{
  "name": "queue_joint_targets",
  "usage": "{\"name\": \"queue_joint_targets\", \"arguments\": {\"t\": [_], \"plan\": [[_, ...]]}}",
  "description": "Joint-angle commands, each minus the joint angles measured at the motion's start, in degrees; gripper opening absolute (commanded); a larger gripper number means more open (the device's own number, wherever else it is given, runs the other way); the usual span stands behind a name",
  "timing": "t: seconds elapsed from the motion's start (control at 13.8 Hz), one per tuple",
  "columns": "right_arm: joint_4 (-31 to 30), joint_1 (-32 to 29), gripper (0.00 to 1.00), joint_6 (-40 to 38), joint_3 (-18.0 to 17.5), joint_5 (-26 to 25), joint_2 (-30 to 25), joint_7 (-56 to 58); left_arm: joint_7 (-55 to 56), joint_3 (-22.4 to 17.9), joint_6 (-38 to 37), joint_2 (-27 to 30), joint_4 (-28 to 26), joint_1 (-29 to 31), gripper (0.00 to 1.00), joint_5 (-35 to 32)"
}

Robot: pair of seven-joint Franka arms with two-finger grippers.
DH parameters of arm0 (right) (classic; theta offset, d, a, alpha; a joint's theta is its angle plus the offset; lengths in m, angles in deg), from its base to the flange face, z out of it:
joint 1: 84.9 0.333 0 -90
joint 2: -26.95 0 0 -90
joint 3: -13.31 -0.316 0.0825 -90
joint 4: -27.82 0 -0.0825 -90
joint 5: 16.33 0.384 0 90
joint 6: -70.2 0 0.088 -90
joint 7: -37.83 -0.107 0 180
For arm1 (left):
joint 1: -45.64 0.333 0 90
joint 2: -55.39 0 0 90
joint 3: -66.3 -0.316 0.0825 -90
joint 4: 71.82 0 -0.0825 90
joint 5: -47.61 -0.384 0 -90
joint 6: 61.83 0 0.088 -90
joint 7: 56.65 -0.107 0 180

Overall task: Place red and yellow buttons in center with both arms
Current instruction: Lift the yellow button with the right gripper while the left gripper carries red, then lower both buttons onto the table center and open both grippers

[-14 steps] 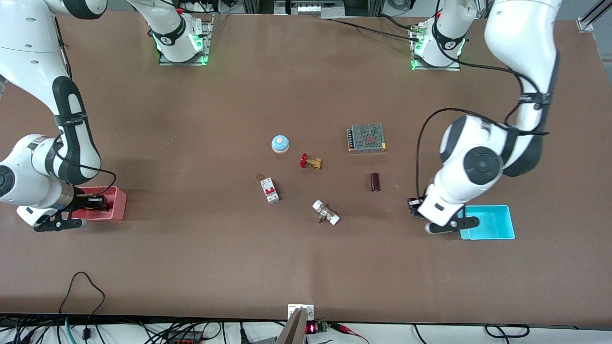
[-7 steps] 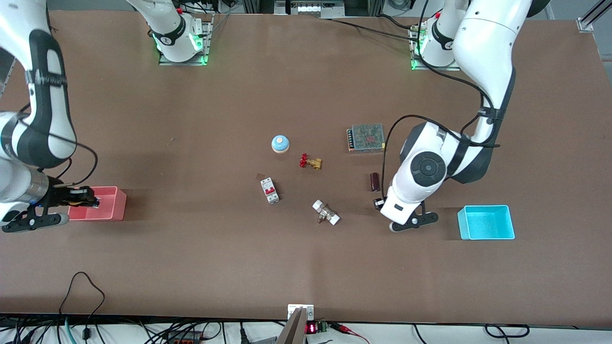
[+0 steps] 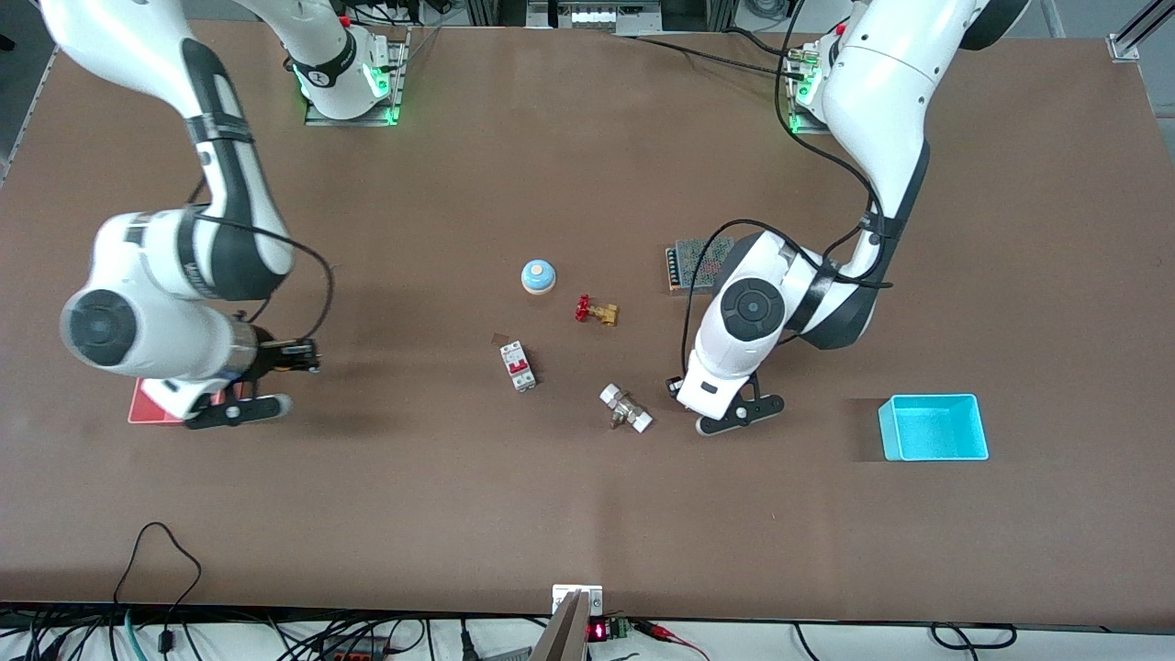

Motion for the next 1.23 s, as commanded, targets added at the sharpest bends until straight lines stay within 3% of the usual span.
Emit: {"name": "queue_joint_targets", "arguments": {"t": [0.0, 0.29, 0.65, 1.16], "plan": [[-4.63, 3.88, 0.24, 2.17, 0.66, 0.88, -1.15, -3.31, 1.29, -0.63, -0.27, -1.8, 1.99, -1.58, 0.23, -0.21], [-14.82, 5.47, 0.24, 14.28, 0.57, 0.97, -2.02, -4.45, 1.2, -0.63, 0.44, -1.98, 1.99, -1.58, 0.51, -0.39], [-15.72, 6.17, 0.24, 18.8, 0.57, 0.88, -0.18, -12.1, 0.76, -1.25, 0.26, -0.23, 3.22, -0.79, 1.0, -0.74], [-15.9, 6.44, 0.25, 22.93, 0.66, 0.71, 2.81, -11.24, -3.1, -1.42, -6.14, 8.29, 2.78, 5.71, 1.0, -0.92]]}}
